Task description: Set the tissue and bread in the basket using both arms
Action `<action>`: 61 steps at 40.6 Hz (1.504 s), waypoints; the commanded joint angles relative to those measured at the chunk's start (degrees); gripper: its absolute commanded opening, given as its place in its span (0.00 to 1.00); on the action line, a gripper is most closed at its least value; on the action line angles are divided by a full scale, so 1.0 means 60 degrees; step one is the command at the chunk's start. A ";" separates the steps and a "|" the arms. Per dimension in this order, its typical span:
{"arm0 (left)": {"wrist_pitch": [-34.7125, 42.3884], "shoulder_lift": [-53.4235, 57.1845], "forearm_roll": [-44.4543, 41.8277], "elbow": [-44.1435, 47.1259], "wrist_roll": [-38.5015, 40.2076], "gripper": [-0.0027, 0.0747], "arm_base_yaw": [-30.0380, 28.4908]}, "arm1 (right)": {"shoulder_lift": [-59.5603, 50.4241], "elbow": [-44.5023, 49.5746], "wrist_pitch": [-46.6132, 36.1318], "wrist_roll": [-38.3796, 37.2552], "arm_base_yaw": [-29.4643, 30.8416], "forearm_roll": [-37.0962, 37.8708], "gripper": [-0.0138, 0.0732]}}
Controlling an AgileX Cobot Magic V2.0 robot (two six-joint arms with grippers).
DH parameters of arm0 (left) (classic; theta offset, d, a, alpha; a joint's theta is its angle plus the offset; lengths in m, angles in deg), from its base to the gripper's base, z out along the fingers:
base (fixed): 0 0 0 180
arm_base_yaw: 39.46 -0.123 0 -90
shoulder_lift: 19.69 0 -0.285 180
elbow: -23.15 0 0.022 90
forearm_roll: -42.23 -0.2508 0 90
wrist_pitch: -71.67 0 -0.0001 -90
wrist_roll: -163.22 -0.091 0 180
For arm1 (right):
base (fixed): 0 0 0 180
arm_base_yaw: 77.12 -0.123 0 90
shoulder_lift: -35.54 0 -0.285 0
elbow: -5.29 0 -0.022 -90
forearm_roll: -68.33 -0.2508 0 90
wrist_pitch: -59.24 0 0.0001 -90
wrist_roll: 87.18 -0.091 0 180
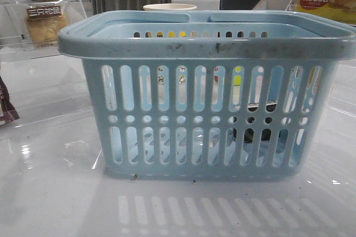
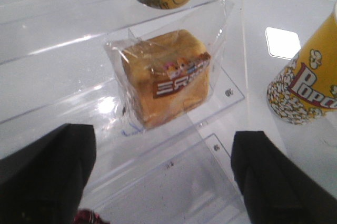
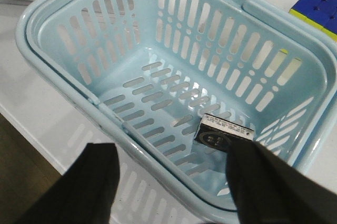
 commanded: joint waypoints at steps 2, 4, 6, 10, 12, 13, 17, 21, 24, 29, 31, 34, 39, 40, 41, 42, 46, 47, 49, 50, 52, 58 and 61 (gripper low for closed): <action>0.0667 -0.0361 0.0256 -0.1102 0.0123 0.79 -0.0139 | -0.0155 -0.0233 -0.0595 0.0100 0.0007 -0.0034 0.78; 0.0667 -0.0715 0.0256 -0.1430 0.0171 0.79 -0.0222 | -0.0155 -0.0233 -0.0595 0.0100 0.0007 -0.0034 0.78; 0.0667 -0.0987 0.0413 -0.1673 0.0171 0.79 -0.0301 | -0.0155 -0.0233 -0.0595 0.0100 0.0007 -0.0034 0.78; 0.0703 -0.1424 0.0761 -0.2004 0.0171 0.79 -0.0378 | -0.0155 -0.0233 -0.0595 0.0100 0.0007 -0.0034 0.78; 0.0746 -0.1623 0.0779 -0.2101 0.0171 0.79 -0.0378 | -0.0155 -0.0233 -0.0595 0.0100 0.0007 -0.0034 0.78; 0.0826 -0.1699 0.0776 -0.2122 0.0171 0.79 -0.0378 | -0.0155 -0.0233 -0.0595 0.0100 0.0007 -0.0034 0.78; 0.1120 -0.1957 0.0852 -0.2122 0.0171 0.79 -0.0378 | -0.0155 -0.0233 -0.0595 0.0100 0.0007 -0.0034 0.78; 0.1259 -0.2048 0.0974 -0.2122 0.0171 0.79 -0.0378 | -0.0155 -0.0233 -0.0595 0.0100 0.0007 -0.0034 0.78; 0.1362 -0.2069 0.0974 -0.2122 0.0171 0.76 -0.0378 | -0.0155 -0.0233 -0.0595 0.0100 0.0007 -0.0034 0.78; 0.1384 -0.2069 0.0974 -0.2122 0.0171 0.61 -0.0378 | -0.0155 -0.0233 -0.0595 0.0100 0.0007 -0.0034 0.78; 0.1384 -0.2069 0.0974 -0.2122 0.0171 0.54 -0.0378 | -0.0155 -0.0233 -0.0595 0.0100 0.0007 -0.0034 0.78; 0.1384 -0.2069 0.0974 -0.2122 0.0171 0.42 -0.0378 | -0.0155 -0.0233 -0.0595 0.0100 0.0007 -0.0034 0.78; 0.1384 -0.2069 0.0974 -0.2122 0.0171 0.25 -0.0378 | -0.0155 -0.0233 -0.0595 0.0100 0.0007 -0.0034 0.78; 0.1384 -0.2069 0.0974 -0.2122 0.0171 0.22 -0.0378 | -0.0155 -0.0233 -0.0595 0.0100 0.0007 -0.0034 0.78; 0.1364 -0.2069 0.0974 -0.2122 0.0171 0.19 -0.0378 | -0.0155 -0.0233 -0.0595 0.0100 0.0007 -0.0034 0.78; 0.1318 -0.2051 0.0974 -0.2122 0.0171 0.16 -0.0378 | -0.0155 -0.0233 -0.0595 0.0100 0.0007 -0.0034 0.78; 0.1000 -0.1941 0.0995 -0.2140 0.0171 0.15 -0.0378 | -0.0155 -0.0233 -0.0595 0.0100 0.0007 -0.0034 0.78; 0.0888 -0.1890 0.0995 -0.2164 0.0171 0.15 -0.0378 | -0.0155 -0.0233 -0.0595 0.0100 0.0007 -0.0034 0.78; 0.0677 -0.1794 0.0995 -0.2183 0.0171 0.15 -0.0378 | -0.0155 -0.0233 -0.0595 0.0100 0.0007 -0.0034 0.78; 0.0511 -0.1741 0.0995 -0.2237 0.0171 0.15 -0.0378 | -0.0155 -0.0233 -0.0595 0.0100 0.0007 -0.0034 0.78; 0.0273 -0.1616 0.0995 -0.2296 0.0171 0.15 -0.0378 | -0.0155 -0.0233 -0.0595 0.0100 0.0007 -0.0034 0.78; -0.0539 -0.1174 0.0995 -0.2559 0.0171 0.15 -0.0361 | -0.0155 -0.0233 -0.0595 0.0100 0.0007 -0.0034 0.78; -0.0776 -0.0893 0.0995 -0.2649 0.0128 0.15 -0.0361 | -0.0155 -0.0233 -0.0595 0.0100 0.0007 -0.0034 0.78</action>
